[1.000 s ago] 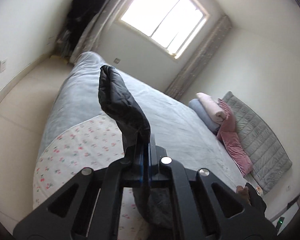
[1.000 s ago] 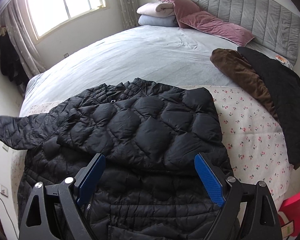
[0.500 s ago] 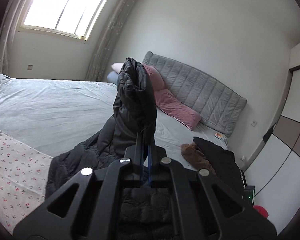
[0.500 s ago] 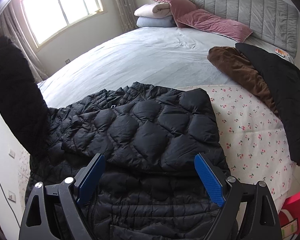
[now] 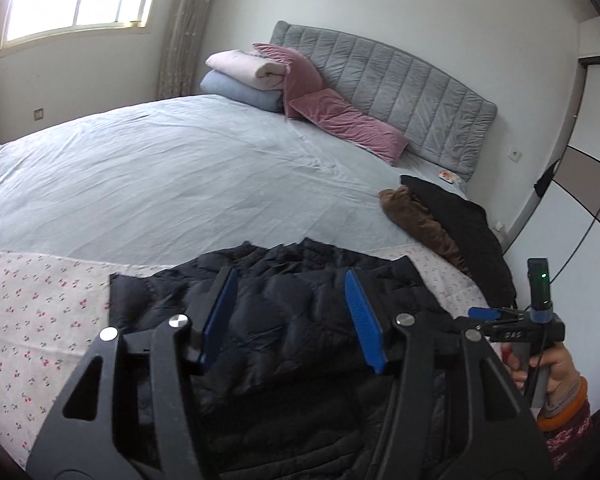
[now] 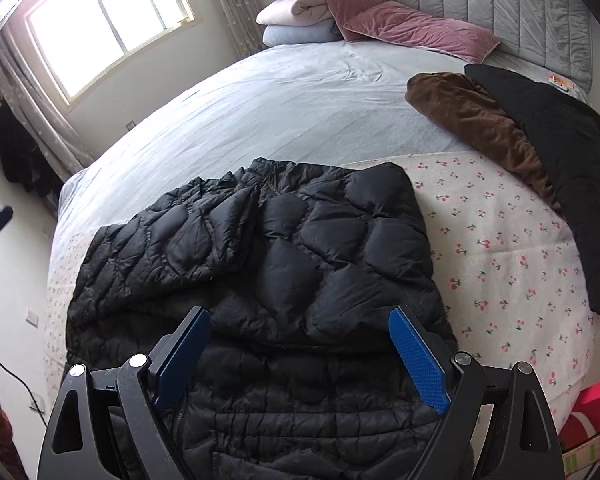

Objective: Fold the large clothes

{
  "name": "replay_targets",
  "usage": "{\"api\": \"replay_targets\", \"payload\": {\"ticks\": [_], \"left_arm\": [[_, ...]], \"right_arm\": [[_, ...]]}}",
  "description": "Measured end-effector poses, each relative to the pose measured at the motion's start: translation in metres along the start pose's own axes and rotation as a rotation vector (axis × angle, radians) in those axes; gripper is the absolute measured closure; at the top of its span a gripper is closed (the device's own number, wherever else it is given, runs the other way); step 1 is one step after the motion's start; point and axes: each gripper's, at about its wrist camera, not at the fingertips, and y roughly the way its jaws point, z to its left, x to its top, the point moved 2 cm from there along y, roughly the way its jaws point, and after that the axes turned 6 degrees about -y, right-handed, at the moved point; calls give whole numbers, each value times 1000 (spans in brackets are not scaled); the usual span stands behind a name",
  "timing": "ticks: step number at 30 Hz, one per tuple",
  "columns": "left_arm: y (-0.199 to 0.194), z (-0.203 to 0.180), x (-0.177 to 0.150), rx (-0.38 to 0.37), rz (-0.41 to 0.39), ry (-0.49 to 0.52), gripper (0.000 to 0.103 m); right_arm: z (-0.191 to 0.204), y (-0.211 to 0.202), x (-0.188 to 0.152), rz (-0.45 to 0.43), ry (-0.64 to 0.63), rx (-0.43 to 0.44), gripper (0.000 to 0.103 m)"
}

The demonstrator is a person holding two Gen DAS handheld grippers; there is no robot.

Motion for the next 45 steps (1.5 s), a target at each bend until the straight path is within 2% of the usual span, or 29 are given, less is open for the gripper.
{"api": "replay_targets", "payload": {"ticks": [3, 6, 8, 10, 11, 12, 15, 17, 20, 21, 22, 24, 27, 28, 30, 32, 35, 36, 38, 39, 42, 45], "left_arm": [[11, 46, -16, 63, 29, -71, 45], [30, 68, -34, 100, 62, -114, 46], [39, 80, -43, 118, 75, -129, 49], [51, 88, -46, 128, 86, -148, 55], [55, 92, -49, 130, 93, -159, 57], [62, 95, -51, 126, 105, -168, 62], [71, 93, -59, 96, 125, -159, 65], [75, 85, -67, 76, 133, -117, 65], [95, 80, -90, 83, 193, -80, 65], [104, 80, -99, 92, 222, -73, 65], [113, 80, -109, 108, 251, -62, 65], [121, 79, -123, 139, 258, -27, 65], [121, 82, -126, 144, 242, -29, 65], [121, 84, -127, 146, 240, -38, 65], [120, 88, -127, 152, 239, -50, 65], [117, 89, -126, 147, 237, -57, 64], [106, 83, -120, 165, 264, -66, 38], [99, 81, -118, 176, 265, -65, 27], [78, 73, -110, 174, 247, -55, 24], [68, 70, -108, 171, 242, -52, 22], [30, 61, -102, 167, 245, -51, 20], [-9, 57, -106, 155, 253, -60, 18]], "right_arm": [[12, 31, 15, 37, 39, 79, 11], [23, 69, 26, 76, 83, 140, 12], [26, 94, 29, 88, 120, 144, 13], [27, 115, 31, 77, 157, 161, 28], [29, 125, 30, 80, 176, 190, 54], [31, 131, 29, 104, 189, 221, 91], [44, 111, 19, 93, 169, 236, 95], [51, 89, 9, 57, 121, 216, 95], [45, 84, -4, 85, 53, 31, 93], [42, 89, -8, 110, 23, -50, 85], [38, 91, -9, 128, 11, -80, 80], [37, 83, -10, 105, 24, -80, 67], [47, 71, -4, 16, -47, -68, 60], [50, 75, -2, 11, -58, -57, 59], [49, 93, -3, 55, -50, -57, 59], [47, 118, -7, 108, -59, -93, 59], [54, 124, -12, 120, -112, -136, 58], [56, 116, -11, 127, -119, -115, 57], [56, 92, -13, 129, -108, -24, 55], [55, 75, -13, 121, -108, 12, 48], [44, 18, -23, 84, -152, 19, 32], [23, -31, -41, 72, -169, 8, 25]]}}
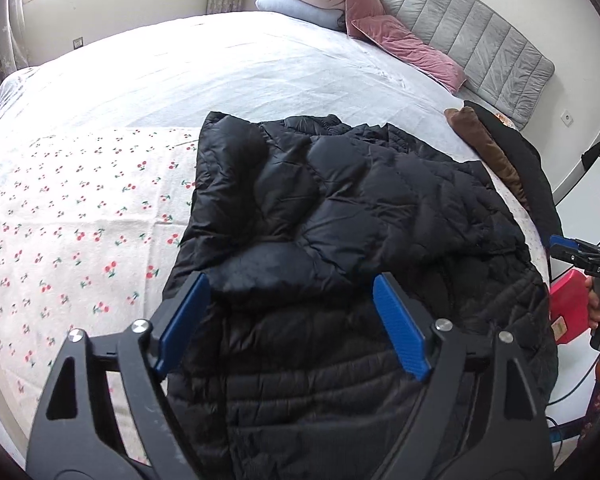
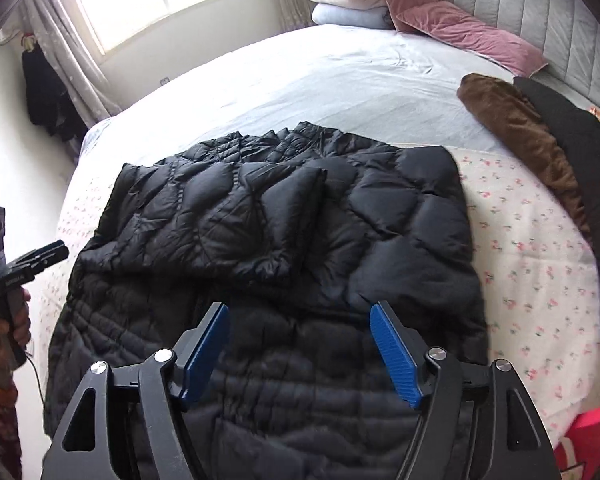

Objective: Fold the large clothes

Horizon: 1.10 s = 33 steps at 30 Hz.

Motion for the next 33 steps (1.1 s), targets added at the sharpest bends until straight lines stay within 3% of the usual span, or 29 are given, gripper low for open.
{"api": "replay_targets", "payload": {"ticks": [5, 9, 16, 21, 28, 31, 33], "left_arm": [[-49, 15, -38, -36, 37, -38, 17], [-72, 27, -77, -66, 71, -58, 17], [-81, 58, -151, -76, 123, -92, 17], [-72, 80, -196, -95, 187, -139, 17], [-70, 83, -228, -273, 214, -209, 18], [-68, 75, -239, -385, 258, -246, 25], [-67, 68, -246, -427, 280, -246, 35]], "right_arm": [[-26, -57, -57, 14, 24, 9, 23], [-47, -77, -107, 33, 71, 24, 23], [-74, -56, -194, 87, 202, 81, 23], [-85, -41, -236, 107, 285, 113, 23], [-82, -38, -253, 57, 323, 174, 24], [-74, -36, -255, 52, 313, 182, 36], [-68, -37, -255, 52, 311, 228, 65]]}}
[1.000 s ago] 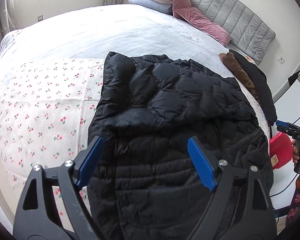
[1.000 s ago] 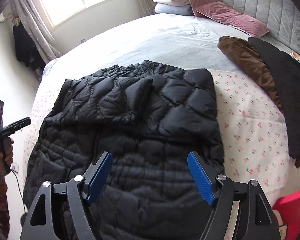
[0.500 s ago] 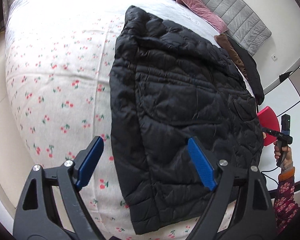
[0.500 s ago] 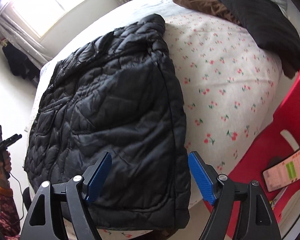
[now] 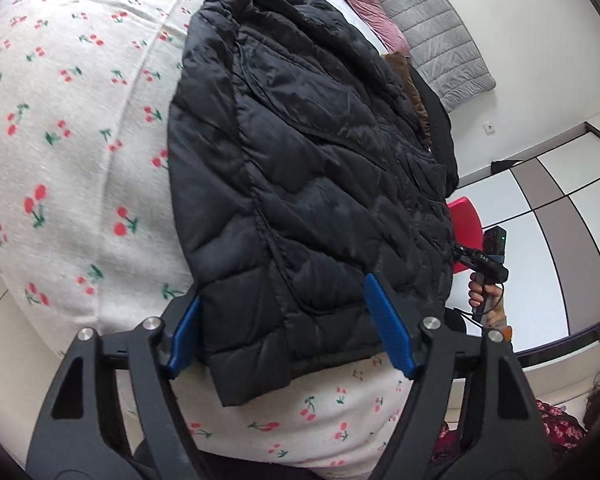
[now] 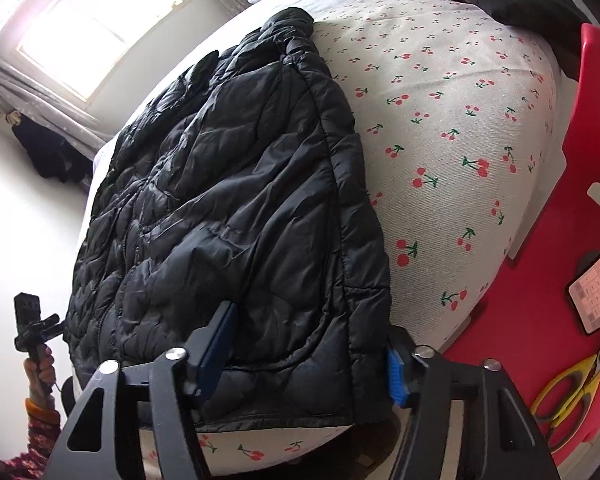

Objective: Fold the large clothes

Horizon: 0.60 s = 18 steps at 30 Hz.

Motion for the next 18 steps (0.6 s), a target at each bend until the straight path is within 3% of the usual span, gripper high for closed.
{"api": "replay_targets", "payload": {"ticks": [2, 3, 4, 7, 11, 18], "left_arm": [[6, -3, -6, -8, 28, 0, 60], [10, -4, -9, -18, 53, -14, 84], [13, -5, -11, -23, 61, -29, 88], [5, -20, -13, -5, -7, 4, 93], [-31, -52, -16, -96, -119, 61, 95], [-94, -118, -12, -182, -269, 210, 96]], "right_arm": [[5, 0, -2, -1, -8, 26, 81], [7, -1, -3, -6, -15, 32, 87], [11, -1, -3, -13, -17, 34, 89], [16, -14, -1, -54, -2, 60, 93], [32, -49, 3, -147, -10, 129, 94], [76, -124, 25, -296, -80, 210, 95]]}}
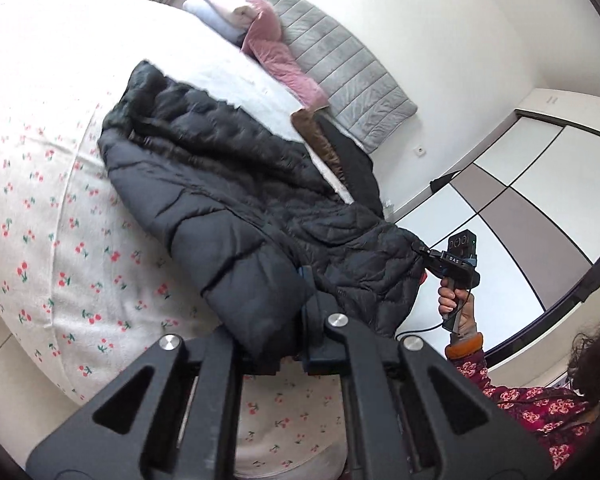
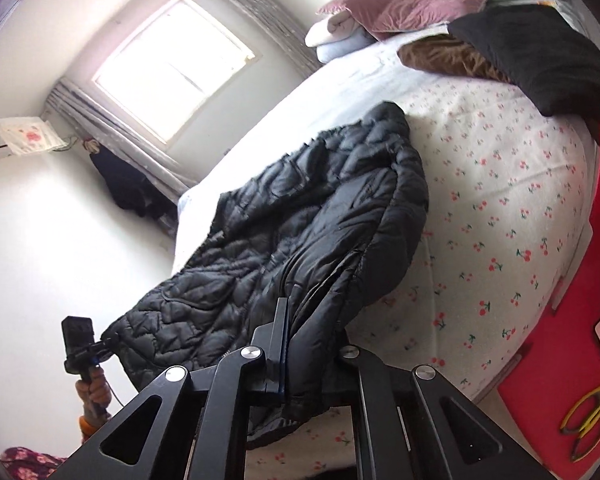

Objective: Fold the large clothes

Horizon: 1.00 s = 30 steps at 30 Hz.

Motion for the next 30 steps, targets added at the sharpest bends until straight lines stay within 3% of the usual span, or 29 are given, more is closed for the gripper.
{"api": "replay_targets", "payload": {"ticks": [5, 10, 16, 20, 27, 29, 30], "left_arm": [[-25, -32, 56, 14, -134, 68, 95], [-12, -35, 146, 95, -217, 94, 94], [59, 7, 262, 233, -230, 64, 94], [124, 50, 313, 328, -213, 39, 93], [221, 152, 341, 434, -160, -96, 85], [238, 174, 338, 475, -133, -137, 73], [243, 185, 335, 498, -126, -159, 57]], "right_arm": [[28, -26, 60, -98, -27, -5, 95], [26, -6, 138, -155, -1, -52, 95], [-10, 81, 218, -147, 58, -171, 95], [-53, 150, 250, -112, 105, -223, 95], [-139, 256, 255, -34, 221, -261, 89], [-159, 278, 247, -9, 254, -273, 87], [-167, 286, 244, 0, 264, -278, 84]]}}
